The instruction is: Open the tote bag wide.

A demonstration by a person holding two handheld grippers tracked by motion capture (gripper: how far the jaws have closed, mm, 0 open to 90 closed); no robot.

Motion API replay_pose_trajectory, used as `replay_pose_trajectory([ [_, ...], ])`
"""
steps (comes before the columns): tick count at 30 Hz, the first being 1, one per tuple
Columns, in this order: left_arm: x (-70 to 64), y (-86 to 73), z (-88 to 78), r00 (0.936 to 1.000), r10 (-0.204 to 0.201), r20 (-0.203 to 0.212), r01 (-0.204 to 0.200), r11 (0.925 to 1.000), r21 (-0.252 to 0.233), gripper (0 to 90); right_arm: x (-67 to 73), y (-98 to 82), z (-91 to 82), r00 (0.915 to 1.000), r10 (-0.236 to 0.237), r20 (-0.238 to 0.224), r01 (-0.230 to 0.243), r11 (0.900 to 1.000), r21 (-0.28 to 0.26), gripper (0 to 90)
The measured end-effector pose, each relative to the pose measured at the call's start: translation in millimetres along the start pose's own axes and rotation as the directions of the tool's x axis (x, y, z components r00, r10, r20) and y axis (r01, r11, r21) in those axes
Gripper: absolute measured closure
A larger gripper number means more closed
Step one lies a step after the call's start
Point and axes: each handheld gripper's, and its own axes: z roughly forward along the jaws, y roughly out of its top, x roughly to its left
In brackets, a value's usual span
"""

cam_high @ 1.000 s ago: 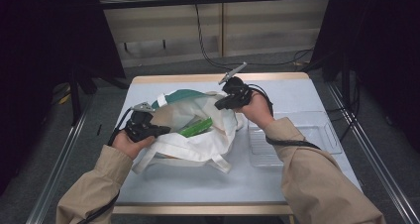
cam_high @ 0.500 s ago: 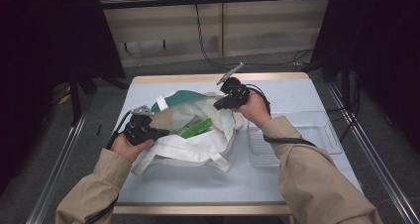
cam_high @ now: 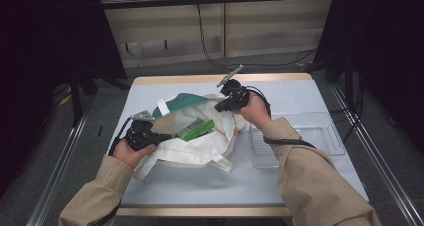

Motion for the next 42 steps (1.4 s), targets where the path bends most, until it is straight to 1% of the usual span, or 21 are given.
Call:
replay_pose_trajectory([
  [1,-0.4,-0.9,0.1,1.0,-0.004,-0.008,0.004,1.0,-0.001,90.0,0.5,0.3,0.8,1.0,-0.003,0.001,0.003,1.0,0.002,87.3],
  [5,0.7,-5.2,2.1,1.0,-0.007,0.006,0.007,0.9999,-0.007,90.0,1.3,0.9,3.2,1.0,-0.005,0.003,0.005,1.0,0.008,87.2],
  [6,0.5,-6.2,2.7,0.9999,-0.012,-0.003,0.012,0.9998,-0.013,90.0,1.7,1.2,3.7,1.0,0.0,0.004,0.0,1.0,0.011,87.2],
  [8,1.3,-7.8,3.4,0.9998,-0.014,0.011,0.014,0.9998,-0.013,90.0,1.7,1.6,5.3,1.0,-0.005,0.004,0.005,1.0,0.012,87.2],
  [9,1.1,-8.4,3.7,0.9999,-0.015,0.003,0.015,0.9998,-0.011,90.0,2.2,1.7,6.1,1.0,-0.006,0.007,0.005,1.0,0.014,87.2],
  [11,1.4,-9.6,4.1,0.9998,-0.015,0.011,0.016,0.9998,-0.012,90.0,2.2,1.8,7.4,0.9999,-0.01,0.008,0.01,1.0,0.017,87.2],
  [13,0.6,-10.5,4.5,0.9998,-0.019,0.006,0.019,0.9998,-0.01,90.0,2.5,1.9,8.3,1.0,-0.001,0.006,0.001,1.0,0.019,87.2],
  [15,0.9,-11.6,4.8,0.9999,-0.016,0.005,0.016,0.9998,-0.01,90.0,2.7,2.1,9.3,1.0,-0.004,0.005,0.004,1.0,0.02,87.2],
  [17,0.6,-13.0,5.3,0.9998,-0.021,0.006,0.021,0.9997,-0.014,90.0,3.3,2.3,10.3,1.0,-0.006,0.007,0.006,1.0,0.023,87.2],
  [21,0.6,-13.7,5.5,0.9998,-0.019,0.002,0.019,0.9998,-0.007,90.0,3.8,2.3,11.5,0.9999,-0.011,0.007,0.011,1.0,0.024,87.2],
  [24,1.0,-14.0,6.2,0.9998,-0.017,0.005,0.017,0.9998,-0.008,90.0,4.0,1.6,12.6,1.0,-0.005,0.004,0.005,1.0,0.025,87.2],
  [25,0.8,-14.2,6.7,0.9998,-0.018,-0.001,0.018,0.9998,-0.009,90.0,3.6,1.4,13.1,1.0,-0.008,0.004,0.008,1.0,0.024,87.2],
  [26,1.0,-14.4,7.0,0.9998,-0.019,0.002,0.019,0.9998,-0.004,90.0,3.8,1.0,13.5,1.0,-0.002,0.003,0.002,1.0,0.025,87.2],
  [27,1.2,-15.1,8.2,0.9998,-0.021,0.003,0.021,0.9997,-0.009,90.0,3.6,0.7,14.1,1.0,0.001,0.004,-0.001,1.0,0.023,87.2],
  [29,1.1,-15.5,8.4,0.9998,-0.018,-0.003,0.018,0.9998,-0.003,90.0,4.0,0.2,15.7,1.0,-0.001,0.002,0.001,1.0,0.028,87.2],
  [34,1.8,-16.7,9.1,0.9998,-0.018,0.001,0.018,0.9998,-0.003,90.0,3.5,0.1,18.1,1.0,-0.006,0.001,0.006,1.0,0.03,87.2],
  [36,2.5,-17.7,9.7,0.9997,-0.024,0.008,0.024,0.9997,-0.007,90.0,3.9,0.0,19.0,1.0,-0.001,0.002,0.001,0.999,0.032,87.2],
  [38,2.7,-18.4,9.5,0.9997,-0.023,0.004,0.023,0.9997,-0.003,90.0,4.2,0.0,20.1,1.0,0.001,-0.001,-0.001,0.999,0.033,87.1],
  [39,2.8,-18.7,9.4,0.9997,-0.023,0.006,0.023,0.9997,-0.003,90.0,4.0,-0.1,20.7,1.0,-0.005,-0.001,0.005,0.999,0.032,87.1],
  [40,2.8,-19.2,9.6,0.9997,-0.023,0.007,0.023,0.9997,-0.006,90.0,4.4,0.0,21.2,1.0,0.0,-0.002,0.0,0.999,0.036,86.9],
  [42,3.0,-19.7,9.7,0.9998,-0.019,-0.006,0.019,0.9998,-0.007,90.0,4.3,-0.4,22.7,1.0,-0.001,-0.003,0.001,0.999,0.041,86.9],
])
